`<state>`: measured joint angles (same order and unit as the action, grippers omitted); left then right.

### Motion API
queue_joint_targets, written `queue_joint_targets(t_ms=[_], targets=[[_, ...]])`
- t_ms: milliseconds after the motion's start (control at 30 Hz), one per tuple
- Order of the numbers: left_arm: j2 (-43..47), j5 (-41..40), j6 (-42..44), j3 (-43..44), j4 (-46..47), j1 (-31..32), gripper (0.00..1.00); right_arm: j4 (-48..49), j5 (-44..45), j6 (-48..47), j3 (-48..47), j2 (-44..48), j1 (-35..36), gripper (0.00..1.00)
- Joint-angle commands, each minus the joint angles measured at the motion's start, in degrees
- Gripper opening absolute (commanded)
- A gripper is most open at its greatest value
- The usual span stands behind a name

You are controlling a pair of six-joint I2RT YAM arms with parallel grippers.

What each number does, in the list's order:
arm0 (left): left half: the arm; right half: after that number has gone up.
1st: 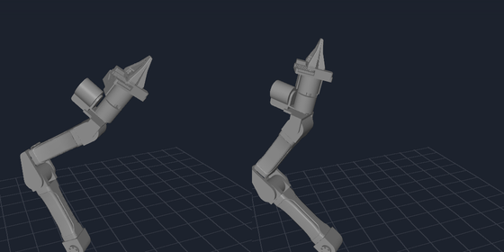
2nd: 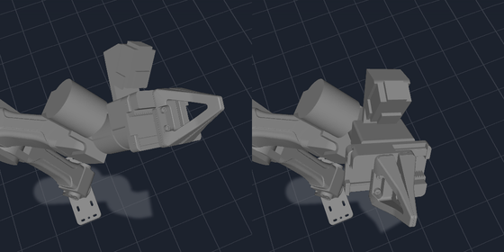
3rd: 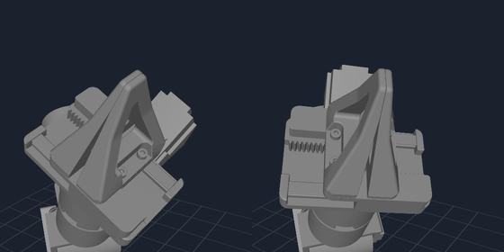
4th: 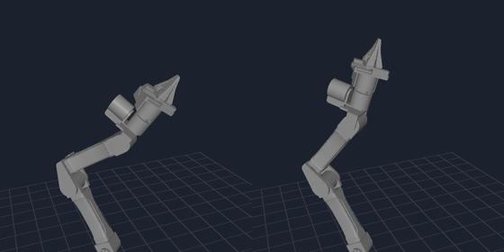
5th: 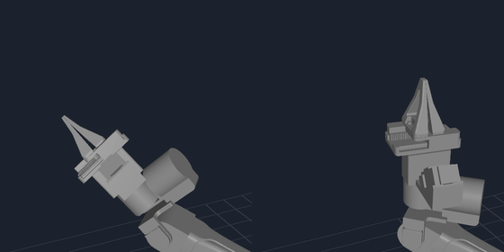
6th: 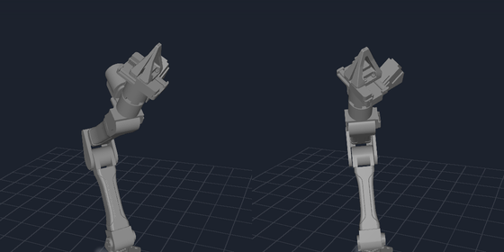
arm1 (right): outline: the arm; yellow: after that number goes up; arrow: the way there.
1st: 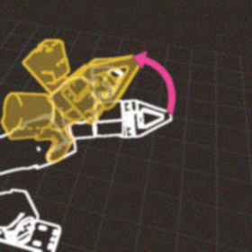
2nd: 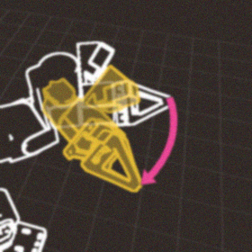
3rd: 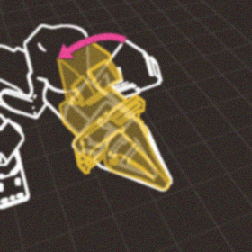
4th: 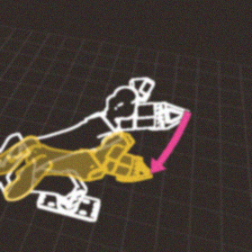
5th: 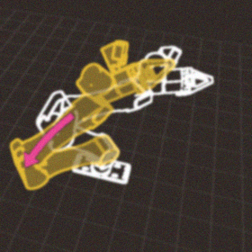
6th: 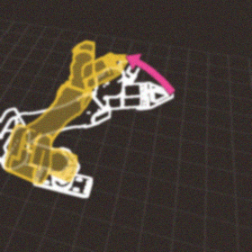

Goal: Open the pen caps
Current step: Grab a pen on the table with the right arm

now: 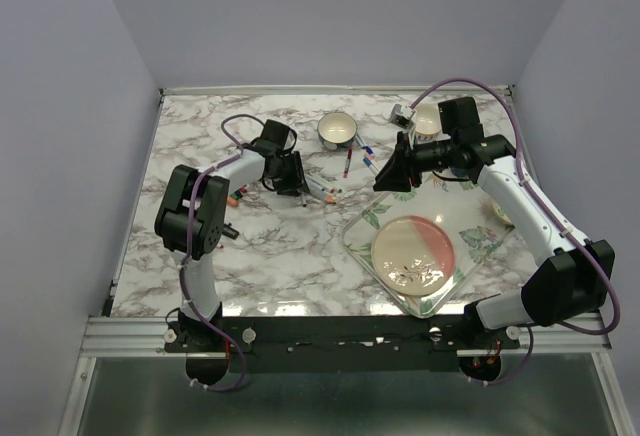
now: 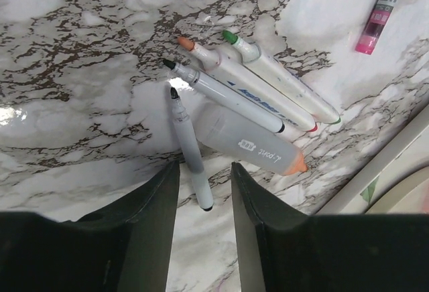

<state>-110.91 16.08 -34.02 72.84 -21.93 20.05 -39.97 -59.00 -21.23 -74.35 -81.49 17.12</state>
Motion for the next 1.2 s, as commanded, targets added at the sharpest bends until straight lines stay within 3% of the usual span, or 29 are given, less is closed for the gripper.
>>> queue_joint_targets(t_ms=[0,333,567,700,933,1067,1167], targets=[[3.95,-0.17,0.00,-1.29,-0.04,-0.89,0.50,-0.55,0.72,-1.18,1.31,0.28,-0.51,0.40],[14.48,0.36,3.78,-2.00,-1.88,-5.02,0.72,0.94,17.33,-0.65,0.52,-5.07,-0.43,0.40],[30.72,-4.90,9.93,-4.45,-3.64,-6.17,0.86,-0.46,27.26,-0.74,-5.17,-13.68,-0.43,0.40],[42.69,-10.27,13.79,-12.09,-0.93,-6.52,0.99,-2.74,33.49,-1.70,-10.62,-22.01,-0.43,0.40],[58.51,-14.76,19.77,-27.10,1.09,-6.61,0.99,-7.93,38.96,-2.23,-23.89,-34.50,-0.51,0.31],[65.02,-15.38,20.40,-29.15,1.80,-6.34,0.99,-10.21,41.42,-3.02,-30.13,-39.77,-0.43,0.31],[64.95,-13.44,20.22,-28.81,2.33,-6.34,0.99,-11.80,43.18,-3.90,-34.01,-42.95,-0.43,0.31]])
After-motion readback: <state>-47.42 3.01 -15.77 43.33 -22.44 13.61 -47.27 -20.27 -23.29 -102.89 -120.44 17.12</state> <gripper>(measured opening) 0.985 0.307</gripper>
